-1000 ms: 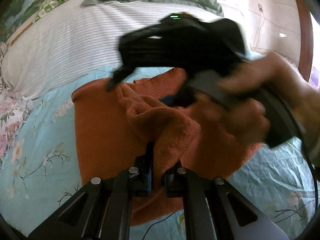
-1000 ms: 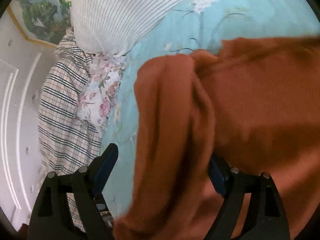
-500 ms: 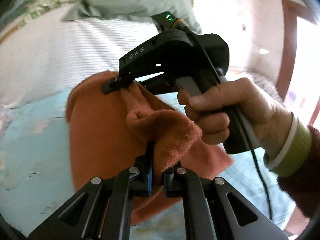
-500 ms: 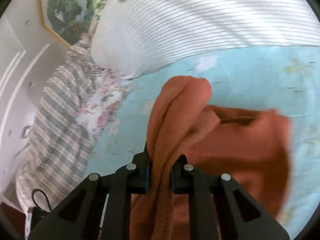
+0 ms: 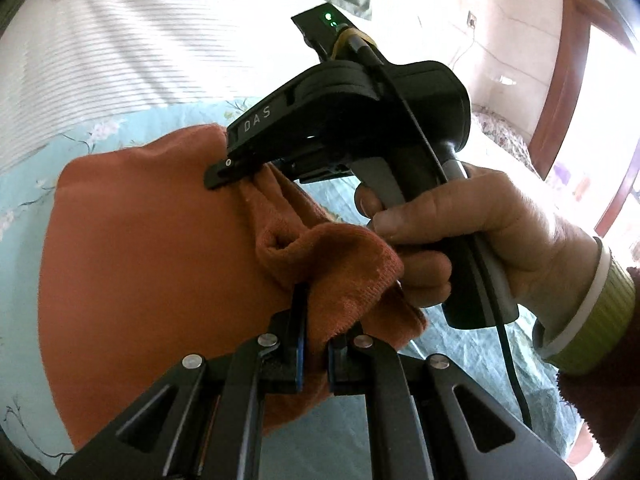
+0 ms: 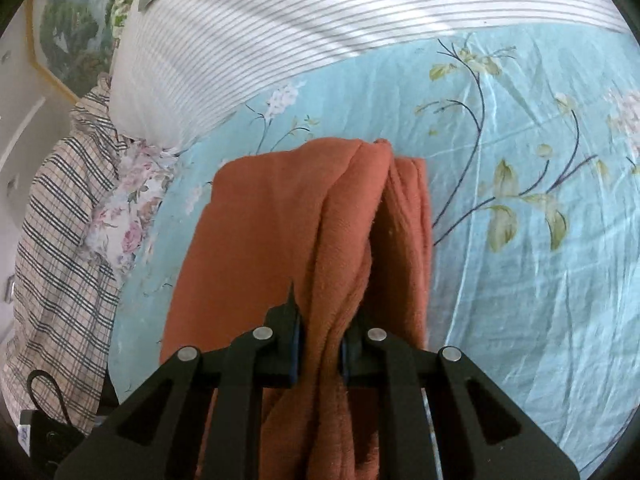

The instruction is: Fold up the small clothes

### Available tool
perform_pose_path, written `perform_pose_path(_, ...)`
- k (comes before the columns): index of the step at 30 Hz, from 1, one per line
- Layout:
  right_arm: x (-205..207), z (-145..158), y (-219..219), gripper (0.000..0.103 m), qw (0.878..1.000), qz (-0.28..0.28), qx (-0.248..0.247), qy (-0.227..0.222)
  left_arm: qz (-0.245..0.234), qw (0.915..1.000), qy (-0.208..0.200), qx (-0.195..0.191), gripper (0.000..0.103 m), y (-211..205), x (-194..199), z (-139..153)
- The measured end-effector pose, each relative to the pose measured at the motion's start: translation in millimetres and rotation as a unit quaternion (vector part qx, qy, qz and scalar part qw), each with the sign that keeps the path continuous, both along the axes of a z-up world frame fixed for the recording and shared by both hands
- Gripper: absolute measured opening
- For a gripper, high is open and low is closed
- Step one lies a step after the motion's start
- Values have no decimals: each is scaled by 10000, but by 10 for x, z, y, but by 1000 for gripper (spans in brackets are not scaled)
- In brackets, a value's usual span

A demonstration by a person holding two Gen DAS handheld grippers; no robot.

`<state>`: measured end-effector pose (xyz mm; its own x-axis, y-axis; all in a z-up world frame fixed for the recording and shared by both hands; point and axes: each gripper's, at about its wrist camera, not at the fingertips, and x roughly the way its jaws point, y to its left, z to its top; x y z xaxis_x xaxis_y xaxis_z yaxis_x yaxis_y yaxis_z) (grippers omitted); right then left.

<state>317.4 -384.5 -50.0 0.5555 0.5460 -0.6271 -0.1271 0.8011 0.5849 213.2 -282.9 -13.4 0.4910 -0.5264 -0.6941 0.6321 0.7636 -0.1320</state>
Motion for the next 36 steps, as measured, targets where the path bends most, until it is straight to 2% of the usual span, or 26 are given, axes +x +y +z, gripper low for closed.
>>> perform_pose_path(5, -55, 32, -35, 18, 9997, -122, -211, -74, 14, 9997, 207, -143, 8, 72, 159, -13)
perform_pose_path(7, -65, 27, -63, 28, 9993, -203, -305, 2, -30, 9996, 276, -73, 10, 57, 205, -67)
perform_pose_path(9, -156, 80, -115, 40, 9984, -361, -444, 12, -53, 9994, 339, -99, 18, 122, 198, -56)
perform_pose_path(11, -320, 176, -168, 51, 9976, -492, -462, -181, -101, 9988, 418, -250, 39, 280, 139, 21)
perform_pose_path(12, -389, 209, -186, 64, 9970, -548, -499, -232, -35, 9988, 402, -295, 47, 393, 114, 62)
perform_pose_path(13, -469, 243, -199, 70, 9963, -604, -549, -283, 28, 9987, 379, -336, 60, 478, 85, 114)
perform_pose_path(14, -533, 265, -203, 79, 9960, -610, -556, -344, 103, 9985, 338, -413, 65, 594, 55, 169)
perform_pose_path(15, -610, 276, -206, 80, 9961, -577, -528, -409, 191, 9981, 315, -493, 68, 737, 46, 224)
perform_pose_path(17, -671, 247, -198, 80, 9969, -518, -470, -359, 453, 9966, 338, -593, 84, 1016, 106, 300)
perform_pose_path(19, -691, 177, -196, 80, 9980, -456, -381, -238, 754, 9943, 424, -620, 88, 1258, 237, 319)
perform_pose_path(22, -686, 63, -198, 80, 9987, -440, -238, -63, 1149, 9880, 715, -739, 88, 1579, 533, 237)
perform_pose_path(25, -647, -11, -217, 80, 9991, -412, 4, 48, 1390, 9739, 1337, -1200, 88, 1868, 847, 81)
perform_pose_path(26, -624, -31, -229, 80, 9992, -389, 92, 77, 1414, 9663, 1618, -1419, 88, 1946, 992, -1)
perform_pose_path(28, -561, -76, -226, 80, 9991, -299, 273, 144, 1402, 9564, 1961, -1651, 88, 2008, 1182, -127)
perform_pose_path(31, -448, -173, -227, 80, 9986, -266, 351, 302, 1410, 9460, 2294, -1805, 88, 1985, 1426, -359)
perform_pose_path(33, -376, -216, -233, 80, 9985, -237, 376, 326, 1422, 9336, 2623, -1985, 88, 1908, 1606, -530)
perform_pose_path(35, -326, -252, -232, 75, 9981, -287, 439, 331, 1376, 9330, 2527, -2162, 86, 1880, 1684, -561)
perform_pose_path(36, -304, -277, -229, 62, 9977, -340, 459, 378, 1374, 9335, 2511, -2159, 83, 1882, 1702, -556)
